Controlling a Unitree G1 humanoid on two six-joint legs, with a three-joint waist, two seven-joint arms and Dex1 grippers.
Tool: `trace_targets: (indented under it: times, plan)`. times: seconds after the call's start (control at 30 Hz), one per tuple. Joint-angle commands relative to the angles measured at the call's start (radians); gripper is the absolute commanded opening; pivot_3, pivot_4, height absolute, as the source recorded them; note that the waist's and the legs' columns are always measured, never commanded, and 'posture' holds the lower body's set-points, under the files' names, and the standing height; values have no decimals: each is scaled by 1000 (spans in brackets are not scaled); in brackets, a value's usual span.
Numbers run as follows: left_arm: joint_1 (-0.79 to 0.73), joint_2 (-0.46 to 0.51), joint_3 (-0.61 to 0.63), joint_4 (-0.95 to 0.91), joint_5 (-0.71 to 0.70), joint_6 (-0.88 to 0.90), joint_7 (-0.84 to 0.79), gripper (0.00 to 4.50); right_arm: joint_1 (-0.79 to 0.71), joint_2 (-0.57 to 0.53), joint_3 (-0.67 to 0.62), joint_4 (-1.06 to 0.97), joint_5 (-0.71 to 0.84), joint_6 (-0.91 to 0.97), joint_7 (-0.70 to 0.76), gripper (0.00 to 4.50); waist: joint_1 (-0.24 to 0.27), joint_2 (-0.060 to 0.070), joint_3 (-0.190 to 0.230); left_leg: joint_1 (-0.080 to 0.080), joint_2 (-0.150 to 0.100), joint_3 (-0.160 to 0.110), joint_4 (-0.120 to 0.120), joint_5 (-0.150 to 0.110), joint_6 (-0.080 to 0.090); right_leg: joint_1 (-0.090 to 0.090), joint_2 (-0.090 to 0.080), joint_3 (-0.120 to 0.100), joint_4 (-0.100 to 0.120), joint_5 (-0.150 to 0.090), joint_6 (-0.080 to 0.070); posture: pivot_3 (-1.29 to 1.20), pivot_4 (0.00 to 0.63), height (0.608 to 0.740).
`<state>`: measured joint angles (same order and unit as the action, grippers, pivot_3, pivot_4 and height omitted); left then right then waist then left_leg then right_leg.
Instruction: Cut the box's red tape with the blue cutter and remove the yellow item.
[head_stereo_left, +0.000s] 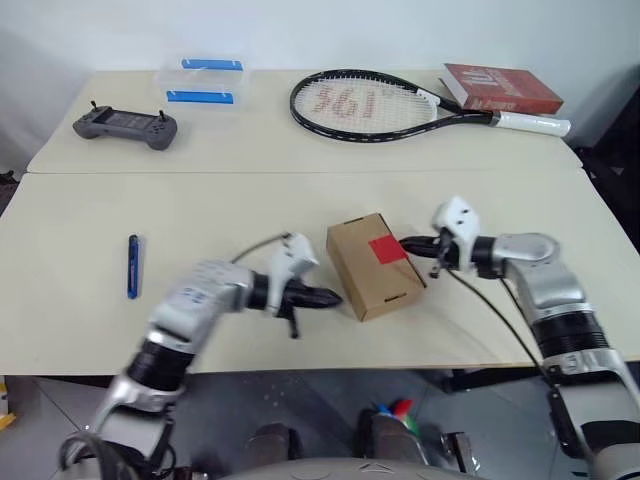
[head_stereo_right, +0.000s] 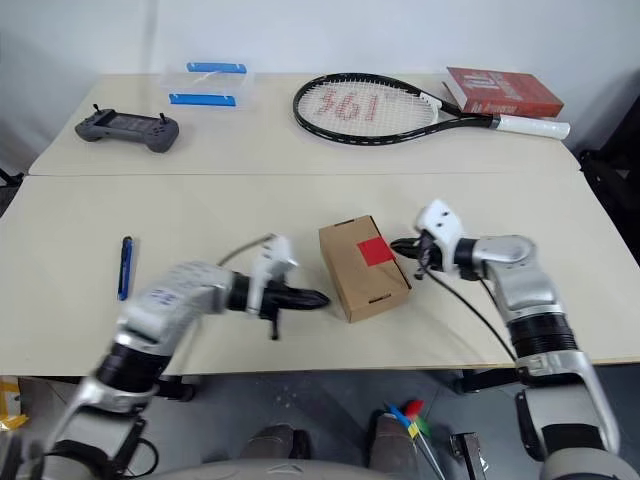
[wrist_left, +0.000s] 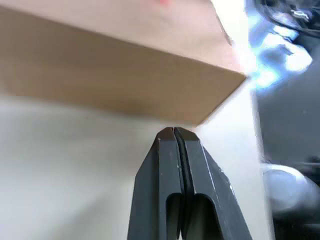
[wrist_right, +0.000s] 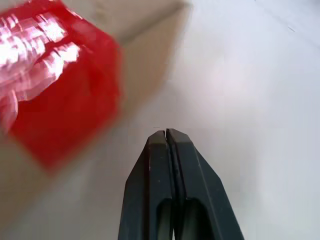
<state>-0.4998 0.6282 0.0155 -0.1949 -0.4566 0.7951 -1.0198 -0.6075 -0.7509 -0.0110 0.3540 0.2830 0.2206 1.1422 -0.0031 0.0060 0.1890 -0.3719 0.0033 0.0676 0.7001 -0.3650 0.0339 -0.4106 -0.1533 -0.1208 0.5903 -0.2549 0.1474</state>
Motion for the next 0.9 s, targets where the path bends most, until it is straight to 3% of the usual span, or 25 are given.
trace_targets:
  times: [0.03, 0.17, 0.23, 0.3, 0.4, 0.5, 0.63, 0.8, 0.9]
  plan:
    - [93, 89, 238, -56, -91, -82, -57, 850, 70, -50, -127, -171, 160, 52, 90, 915, 0, 0, 0, 1, 1, -1, 0, -1, -1, 1, 0, -1, 1, 0, 0, 0, 150, 740]
    - [264, 180, 500, -18, -92, -141, -36, 2057, 173, -56, -204, -338, 213, 34, 78, 2247, -1, 0, 0, 1, -2, 0, -1, -1, -1, 1, 1, -1, -1, 0, 0, 0, 150, 740]
    - [420, 211, 652, 18, -52, -175, -30, 2704, 215, 0, -252, -449, 325, 12, 97, 2989, -2, 1, 0, 2, -1, 1, 0, -1, -2, 1, 2, -1, 0, 0, -1, 0, 150, 740]
    - [600, 215, 825, 99, -26, -182, -25, 3343, 258, 42, -258, -564, 418, 47, 88, 3674, -10, 1, 0, 3, 0, 2, -1, -2, -2, 1, 2, 1, 0, -1, -1, 0, 150, 740]
    - [742, 196, 1004, 267, -2, -281, 44, 4275, 305, 56, -215, -670, 474, 98, 96, 4500, -13, 1, 0, 4, 6, 2, -1, -3, -4, 1, 4, 0, 0, -1, -2, 0, 150, 740]
    - [832, 161, 1127, 358, 17, -374, 126, 4451, 335, 72, -187, -722, 512, 104, 115, 4500, 5, -5, -3, 4, 6, 2, 0, -4, -3, 1, 3, 0, 0, -2, -3, 0, 150, 740]
    - [903, 118, 1164, 414, 0, -469, 149, 4451, 332, 104, -186, -708, 470, 15, 115, 4500, 18, -8, -5, 4, 5, 2, 0, -5, -2, 1, 0, 1, 0, -1, -4, 0, 150, 740]
    - [897, -11, 1099, 160, -81, -413, 243, 4451, 329, 88, -215, -651, 441, -39, 113, 4500, 26, -10, -6, 4, 7, 1, 0, -7, -5, 0, -1, 1, 0, 0, -6, 0, 150, 740]
    - [778, -120, 941, -82, -76, -316, 476, 4451, 337, 69, -216, -628, 432, -49, 129, 4500, 31, -9, -6, 4, 7, 0, 0, -7, -4, 1, -2, 3, 0, 1, -7, 0, 150, 740]
